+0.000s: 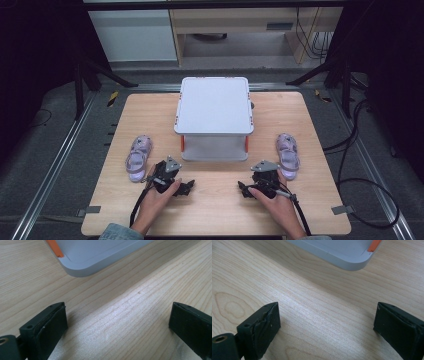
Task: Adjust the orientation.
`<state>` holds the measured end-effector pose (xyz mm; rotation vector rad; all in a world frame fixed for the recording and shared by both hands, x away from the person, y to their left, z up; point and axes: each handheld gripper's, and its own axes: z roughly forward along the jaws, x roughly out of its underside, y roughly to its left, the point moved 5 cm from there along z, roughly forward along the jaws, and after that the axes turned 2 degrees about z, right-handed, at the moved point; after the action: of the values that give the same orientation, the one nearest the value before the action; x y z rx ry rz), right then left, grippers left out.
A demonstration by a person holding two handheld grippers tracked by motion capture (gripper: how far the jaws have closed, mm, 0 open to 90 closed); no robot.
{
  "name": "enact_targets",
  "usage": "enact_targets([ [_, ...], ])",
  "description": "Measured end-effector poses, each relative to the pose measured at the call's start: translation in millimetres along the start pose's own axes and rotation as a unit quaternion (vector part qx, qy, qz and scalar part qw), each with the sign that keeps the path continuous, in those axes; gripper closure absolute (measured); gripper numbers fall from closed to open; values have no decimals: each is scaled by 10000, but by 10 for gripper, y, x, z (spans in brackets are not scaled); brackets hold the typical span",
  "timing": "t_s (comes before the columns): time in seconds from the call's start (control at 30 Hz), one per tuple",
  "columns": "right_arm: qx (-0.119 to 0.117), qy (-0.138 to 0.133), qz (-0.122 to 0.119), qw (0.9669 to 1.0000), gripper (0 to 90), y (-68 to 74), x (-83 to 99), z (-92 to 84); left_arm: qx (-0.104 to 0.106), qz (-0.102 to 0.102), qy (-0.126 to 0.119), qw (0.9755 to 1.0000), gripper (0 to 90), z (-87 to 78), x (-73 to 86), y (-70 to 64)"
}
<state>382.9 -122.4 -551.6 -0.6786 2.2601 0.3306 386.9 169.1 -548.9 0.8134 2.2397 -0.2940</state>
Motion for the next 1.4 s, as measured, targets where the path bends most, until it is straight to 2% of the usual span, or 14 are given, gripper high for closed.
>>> enact_targets([
  [0.07, 5, 6, 7, 10000, 70, 1, 3, -3, -49, 5, -39, 10000, 79, -23, -13, 7],
  [0.1, 11, 2, 5, 10000, 71, 0, 5, -5, -124, 89, -113, 9998, 79, -97, -55, 16],
  [0.23, 7, 3, 15, 10000, 71, 0, 14, -16, -177, 33, -295, 9994, 112, -258, -124, 63],
  [0.27, 8, 6, 26, 10000, 71, 1, 16, -17, -313, -72, -357, 9988, 128, -401, -174, 156],
  [0.4, 8, 5, 24, 10000, 71, 1, 16, -17, -621, -162, -395, 9972, 162, -697, -250, 400],
  [0.5, 11, 3, 16, 10000, 71, 0, 17, -17, -938, -271, -403, 9944, 217, -969, -288, 639],
  [0.57, 11, 4, 17, 10000, 71, 0, 17, -18, -1020, -341, -383, 9935, 253, -1092, -290, 742],
  [0.67, 11, 3, 17, 10000, 71, 0, 17, -18, -1062, -396, -360, 9929, 366, -1241, -254, 882],
  [0.73, 11, 2, 17, 10000, 71, 0, 17, -17, -1007, -445, -339, 9933, 456, -1263, -205, 926],
  [0.83, 10, 1, 16, 10000, 71, 0, 18, -18, -953, -484, -273, 9939, 523, -1239, -141, 947],
  [0.93, 11, 1, 17, 10000, 71, 0, 18, -18, -905, -622, -177, 9938, 569, -1119, -12, 970],
  [1.03, 8, 1, 18, 10000, 71, 1, 18, -18, -856, -756, -108, 9934, 569, -1011, 62, 993],
  [1.2, 7, 0, 15, 10000, 71, 0, 19, -19, -927, -882, -44, 9918, 515, -893, 100, 1034],
  [1.4, 4, -3, 4, 10000, 72, 0, 20, -20, -896, -867, 81, 9922, 527, -784, 116, 1051],
])
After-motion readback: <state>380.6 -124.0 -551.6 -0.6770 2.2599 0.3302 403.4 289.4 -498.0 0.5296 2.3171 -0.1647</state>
